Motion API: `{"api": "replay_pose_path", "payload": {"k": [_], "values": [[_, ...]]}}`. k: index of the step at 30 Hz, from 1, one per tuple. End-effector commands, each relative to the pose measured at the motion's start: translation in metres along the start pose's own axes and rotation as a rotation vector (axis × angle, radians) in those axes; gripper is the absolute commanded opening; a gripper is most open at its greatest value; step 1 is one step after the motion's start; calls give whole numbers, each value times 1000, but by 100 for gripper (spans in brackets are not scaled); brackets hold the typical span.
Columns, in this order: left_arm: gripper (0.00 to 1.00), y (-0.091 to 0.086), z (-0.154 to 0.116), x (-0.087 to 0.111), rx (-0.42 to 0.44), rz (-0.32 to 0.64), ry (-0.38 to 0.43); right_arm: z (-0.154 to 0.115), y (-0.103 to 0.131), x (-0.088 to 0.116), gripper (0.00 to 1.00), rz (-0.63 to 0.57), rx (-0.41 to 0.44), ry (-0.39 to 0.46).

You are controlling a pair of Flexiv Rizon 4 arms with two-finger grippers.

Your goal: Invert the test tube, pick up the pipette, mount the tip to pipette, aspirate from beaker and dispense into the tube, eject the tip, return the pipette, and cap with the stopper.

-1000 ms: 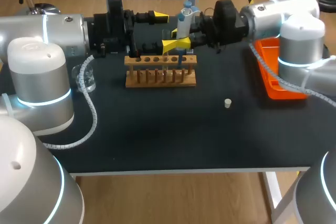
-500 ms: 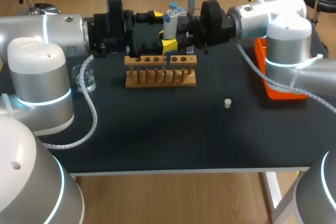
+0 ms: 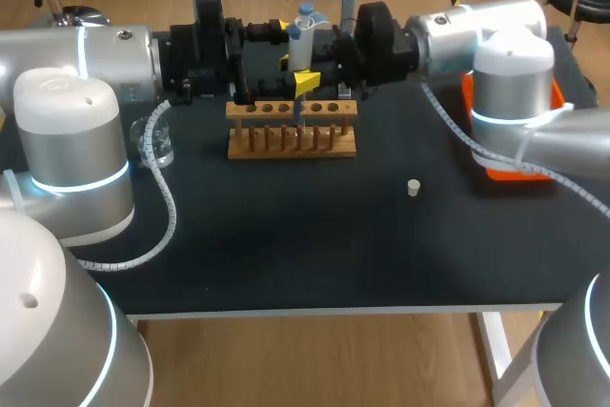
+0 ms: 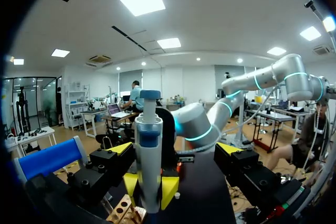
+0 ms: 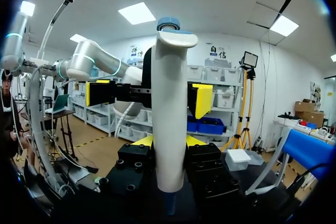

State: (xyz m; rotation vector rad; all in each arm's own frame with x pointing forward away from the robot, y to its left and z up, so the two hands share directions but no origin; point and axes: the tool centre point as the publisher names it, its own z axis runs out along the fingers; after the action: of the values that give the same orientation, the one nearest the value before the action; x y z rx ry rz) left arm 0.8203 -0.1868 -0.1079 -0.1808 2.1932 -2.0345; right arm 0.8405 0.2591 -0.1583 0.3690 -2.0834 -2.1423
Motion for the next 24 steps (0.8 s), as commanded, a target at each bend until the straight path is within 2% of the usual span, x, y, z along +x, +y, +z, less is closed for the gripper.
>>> {"api": "replay_pose_path", "payload": {"k": [1,14,15,18,19,22,24], "values": [[100,1,-1,1,4,1,-3,4,1,-1,0,-4,2,-3],[100,1,-1,1,4,1,-3,8,7,1,0,-23,0,-7],[96,1,-1,1,4,1,-3,8,8,1,0,-24,0,-8],[65,1,-1,1,4,1,-3,9,8,2,0,-25,0,-9],[58,1,-1,1,4,1,-3,9,8,2,0,-25,-1,-9],[15,1,-1,1,4,1,-3,10,8,3,0,-27,0,-11],[6,1,-1,1,4,1,-3,10,9,3,0,-28,-1,-12]]}}
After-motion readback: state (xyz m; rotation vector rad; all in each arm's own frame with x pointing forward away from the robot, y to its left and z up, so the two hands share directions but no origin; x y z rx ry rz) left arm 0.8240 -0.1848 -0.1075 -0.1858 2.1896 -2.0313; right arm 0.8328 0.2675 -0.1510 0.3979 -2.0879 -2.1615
